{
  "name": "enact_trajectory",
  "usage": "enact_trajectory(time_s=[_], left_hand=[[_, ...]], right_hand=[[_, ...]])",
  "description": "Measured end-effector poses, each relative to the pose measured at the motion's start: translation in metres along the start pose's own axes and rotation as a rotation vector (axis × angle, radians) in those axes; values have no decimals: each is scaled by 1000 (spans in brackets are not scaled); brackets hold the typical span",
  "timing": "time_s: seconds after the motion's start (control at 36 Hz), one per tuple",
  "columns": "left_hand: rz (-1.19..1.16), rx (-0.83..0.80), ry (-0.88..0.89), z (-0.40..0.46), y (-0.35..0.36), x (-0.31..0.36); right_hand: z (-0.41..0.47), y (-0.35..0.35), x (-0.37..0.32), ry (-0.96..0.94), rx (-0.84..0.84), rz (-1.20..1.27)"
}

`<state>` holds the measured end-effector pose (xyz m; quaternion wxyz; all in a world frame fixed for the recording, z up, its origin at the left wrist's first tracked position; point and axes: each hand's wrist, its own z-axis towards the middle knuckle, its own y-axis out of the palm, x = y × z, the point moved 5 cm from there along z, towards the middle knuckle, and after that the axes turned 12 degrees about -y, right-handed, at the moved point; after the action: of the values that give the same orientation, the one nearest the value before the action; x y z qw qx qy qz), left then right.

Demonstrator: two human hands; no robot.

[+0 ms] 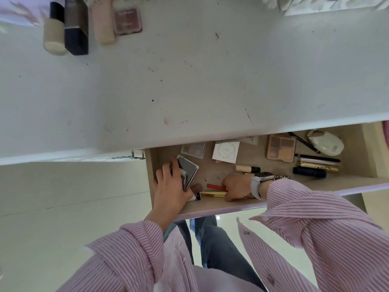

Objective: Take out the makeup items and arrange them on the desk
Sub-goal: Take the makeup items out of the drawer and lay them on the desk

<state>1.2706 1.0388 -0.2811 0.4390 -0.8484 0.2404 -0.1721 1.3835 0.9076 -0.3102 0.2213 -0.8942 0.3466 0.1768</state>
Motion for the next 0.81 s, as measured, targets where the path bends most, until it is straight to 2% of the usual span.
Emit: enact_trajectory(time_s=[0.17, 0.31, 0.5, 0.64, 0.75, 0.81], left_hand=[[-51, 3, 17, -10, -11, 0], [-132, 23, 51, -20, -28, -2], [-240, 136, 75, -28, -69, -5], [-354, 228, 68, -15, -111, -6], [-408, 223, 21, 14, -144, -2], [-424, 218, 17, 31, -160, 2]], right_hand=[[-17, -1, -6, -4, 56, -50], [-44, -8, -19, -72, 220, -142], [-67, -28, -27, -69, 316, -58], [-86, -77, -49, -156, 429, 231], [-91, -127, -65, -233, 646, 521], [-87, -154, -69, -207, 771, 554]])
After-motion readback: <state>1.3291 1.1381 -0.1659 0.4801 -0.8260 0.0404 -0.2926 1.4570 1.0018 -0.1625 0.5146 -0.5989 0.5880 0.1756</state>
